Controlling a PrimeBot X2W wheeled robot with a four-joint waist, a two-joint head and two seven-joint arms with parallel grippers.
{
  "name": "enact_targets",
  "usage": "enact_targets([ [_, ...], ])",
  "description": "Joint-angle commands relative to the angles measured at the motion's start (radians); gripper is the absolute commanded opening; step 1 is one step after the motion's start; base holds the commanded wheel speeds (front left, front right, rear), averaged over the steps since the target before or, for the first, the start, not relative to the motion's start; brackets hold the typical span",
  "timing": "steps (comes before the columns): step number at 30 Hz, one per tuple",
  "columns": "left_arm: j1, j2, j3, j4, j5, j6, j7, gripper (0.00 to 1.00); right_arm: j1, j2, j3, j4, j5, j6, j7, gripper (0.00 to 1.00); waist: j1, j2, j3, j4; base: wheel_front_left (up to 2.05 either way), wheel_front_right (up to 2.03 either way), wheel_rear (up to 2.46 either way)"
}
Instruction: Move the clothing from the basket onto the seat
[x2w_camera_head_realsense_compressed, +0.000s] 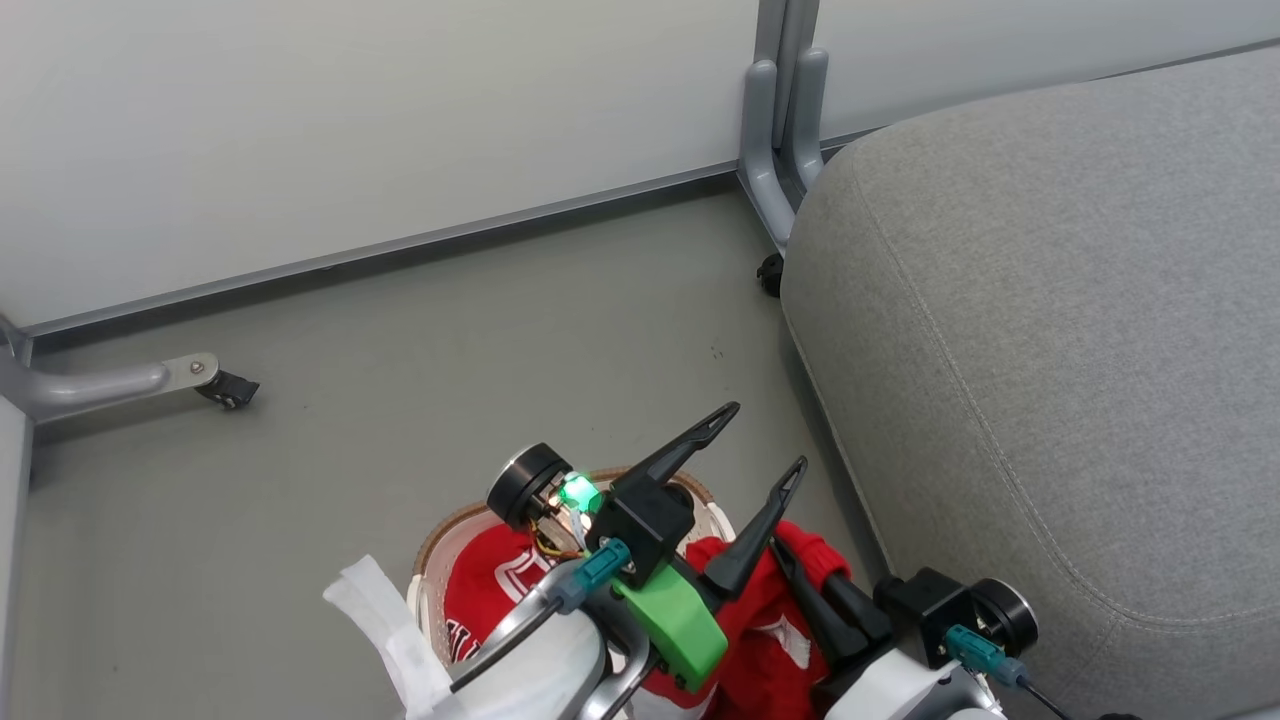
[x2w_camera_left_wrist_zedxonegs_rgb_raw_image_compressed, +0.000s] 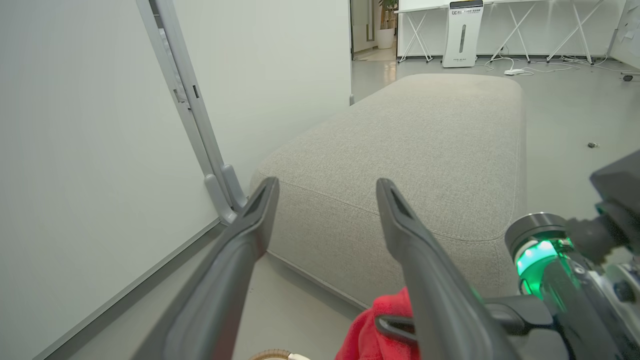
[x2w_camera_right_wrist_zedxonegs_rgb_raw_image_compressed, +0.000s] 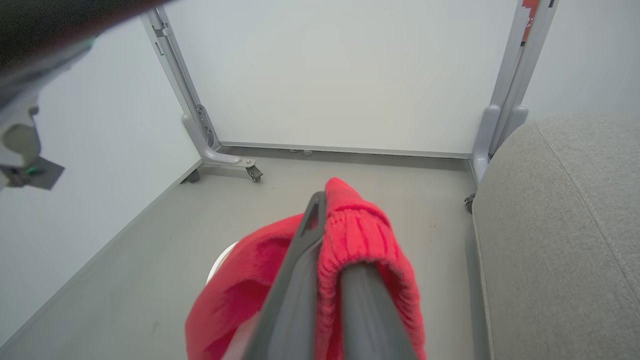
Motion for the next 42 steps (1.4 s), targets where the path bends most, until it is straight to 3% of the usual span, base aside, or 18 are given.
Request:
enact_targets([
  [1, 0.016, 0.01, 0.003, 0.001, -0.002, 0.007, -0.006, 1.0, 0.007, -0.003, -0.005, -0.007, -0.008, -0.001, 0.0, 0.0, 0.0001, 0.0, 0.003, 0.0, 0.0, 0.0, 0.0],
  [11, 0.008, 0.021, 0.003, -0.004, -0.009, 0.015, -0.008, 1.0, -0.01, -0.003, -0.014, -0.014, -0.008, -0.001, 0.0, 0.0, 0.0001, 0.0, 0.021, -0.006, 0.0, 0.0, 0.0],
  [19, 0.007, 0.047, 0.002, -0.015, -0.014, 0.013, 0.0, 1.0, -0.03, -0.003, -0.045, -0.043, -0.017, -0.001, 0.0, 0.0, 0.0001, 0.0, 0.063, -0.053, 0.0, 0.0, 0.0],
  [30, -0.001, 0.106, -0.017, -0.071, -0.047, -0.045, 0.029, 1.0, -0.032, -0.003, -0.131, -0.14, -0.014, -0.001, 0.0, 0.0, 0.0001, 0.0, 0.162, -0.187, 0.0, 0.0, 0.0],
  [42, -0.04, 0.193, -0.05, -0.144, -0.012, -0.059, 0.084, 1.0, -0.002, -0.002, -0.218, -0.231, 0.038, -0.001, 0.0, 0.0, 0.0001, 0.0, 0.315, -0.324, 0.0, 0.0, 0.0],
])
